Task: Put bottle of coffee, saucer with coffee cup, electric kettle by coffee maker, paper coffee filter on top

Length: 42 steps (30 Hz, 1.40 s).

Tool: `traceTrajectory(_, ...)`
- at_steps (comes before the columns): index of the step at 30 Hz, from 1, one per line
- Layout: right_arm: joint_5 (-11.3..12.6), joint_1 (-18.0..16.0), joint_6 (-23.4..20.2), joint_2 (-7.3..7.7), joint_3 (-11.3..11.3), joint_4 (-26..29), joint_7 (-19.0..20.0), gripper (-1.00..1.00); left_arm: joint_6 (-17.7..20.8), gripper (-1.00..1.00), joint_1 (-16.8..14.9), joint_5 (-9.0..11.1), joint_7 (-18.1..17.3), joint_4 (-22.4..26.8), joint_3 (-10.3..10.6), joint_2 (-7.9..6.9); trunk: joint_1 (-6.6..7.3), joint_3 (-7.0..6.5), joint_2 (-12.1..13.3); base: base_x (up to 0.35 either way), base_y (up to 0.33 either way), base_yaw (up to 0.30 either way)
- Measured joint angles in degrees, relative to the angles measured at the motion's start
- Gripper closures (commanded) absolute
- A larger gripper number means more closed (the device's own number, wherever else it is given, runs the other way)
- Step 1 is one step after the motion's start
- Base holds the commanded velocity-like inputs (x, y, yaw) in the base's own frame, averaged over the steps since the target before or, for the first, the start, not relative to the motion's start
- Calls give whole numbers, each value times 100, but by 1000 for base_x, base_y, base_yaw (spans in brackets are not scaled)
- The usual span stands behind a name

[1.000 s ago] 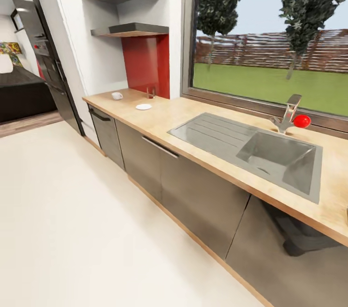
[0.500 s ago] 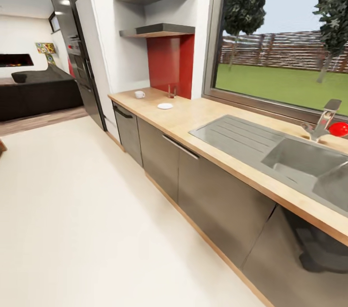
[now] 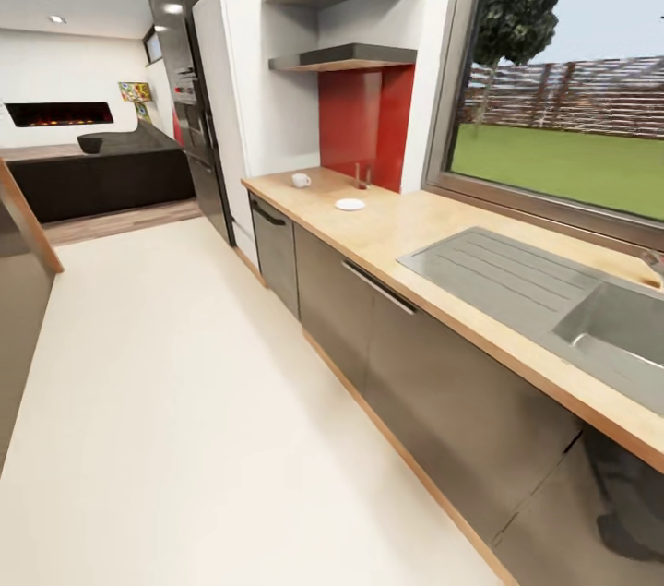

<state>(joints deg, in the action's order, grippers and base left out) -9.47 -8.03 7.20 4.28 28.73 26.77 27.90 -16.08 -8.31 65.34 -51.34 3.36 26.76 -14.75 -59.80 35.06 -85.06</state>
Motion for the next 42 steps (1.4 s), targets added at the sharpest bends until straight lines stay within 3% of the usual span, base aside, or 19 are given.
traceTrajectory(15, -48, 11, 6, -19, -6, -14, 6, -100, 0, -100, 1, 0, -2, 0, -1, -5, 0, 0, 0, 300, 40, 165)
traceTrajectory(22, -280, 22, 11, -61, -11, -239, -218, -100, -92, -100, 5, -6, 224, 51, 274, 221, -3, 0, 0, 0, 0, 0)
traceTrajectory(36, -287, 22, 14, -62, -13, -690, -565, -100, -90, -100, 5, -4, 503, 52, 268, 239, -3, 0, 0, 0, 0, 0)
traceTrajectory(38, -224, 27, 19, -54, -30, -754, -500, -100, -92, -100, 6, -4, 438, 67, 197, 212, -3, 0, 0, 13, 0, 0)
traceTrajectory(42, -349, 39, 31, -42, -88, -626, -372, -100, -111, -100, 8, -5, 310, 95, 57, 173, -1, 0, 0, 194, 0, 0)
